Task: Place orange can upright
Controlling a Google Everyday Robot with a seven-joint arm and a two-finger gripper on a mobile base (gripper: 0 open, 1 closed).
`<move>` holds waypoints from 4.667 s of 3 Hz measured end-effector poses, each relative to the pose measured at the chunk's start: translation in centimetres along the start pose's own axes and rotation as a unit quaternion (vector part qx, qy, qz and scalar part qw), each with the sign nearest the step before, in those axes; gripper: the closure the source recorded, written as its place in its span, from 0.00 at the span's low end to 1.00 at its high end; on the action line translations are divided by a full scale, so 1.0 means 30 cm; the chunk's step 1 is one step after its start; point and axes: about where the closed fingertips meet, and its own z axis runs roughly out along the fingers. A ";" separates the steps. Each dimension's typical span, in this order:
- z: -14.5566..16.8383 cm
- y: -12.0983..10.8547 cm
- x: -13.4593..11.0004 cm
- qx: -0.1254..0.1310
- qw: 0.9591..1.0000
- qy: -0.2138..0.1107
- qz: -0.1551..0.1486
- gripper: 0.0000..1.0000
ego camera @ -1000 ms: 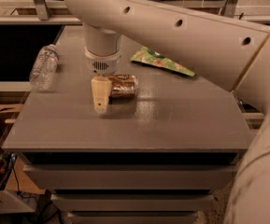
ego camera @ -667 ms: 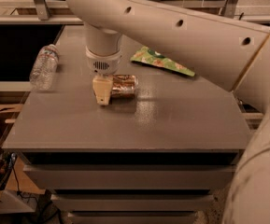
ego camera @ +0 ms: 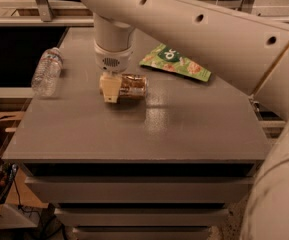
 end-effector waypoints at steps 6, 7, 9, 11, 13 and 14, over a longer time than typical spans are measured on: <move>-0.265 -0.041 -0.231 -0.008 0.848 -0.520 0.096 1.00; -0.275 -0.041 -0.236 -0.014 0.817 -0.567 0.101 1.00; -0.254 -0.024 -0.236 -0.025 0.791 -0.602 0.105 1.00; -0.217 -0.004 -0.237 -0.029 0.780 -0.614 0.113 1.00; -0.194 0.003 -0.238 -0.021 0.770 -0.628 0.111 0.59; -0.189 0.005 -0.238 -0.019 0.766 -0.634 0.106 0.34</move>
Offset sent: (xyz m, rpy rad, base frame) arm 0.0046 0.0297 0.0873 0.6222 -0.0603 -0.0010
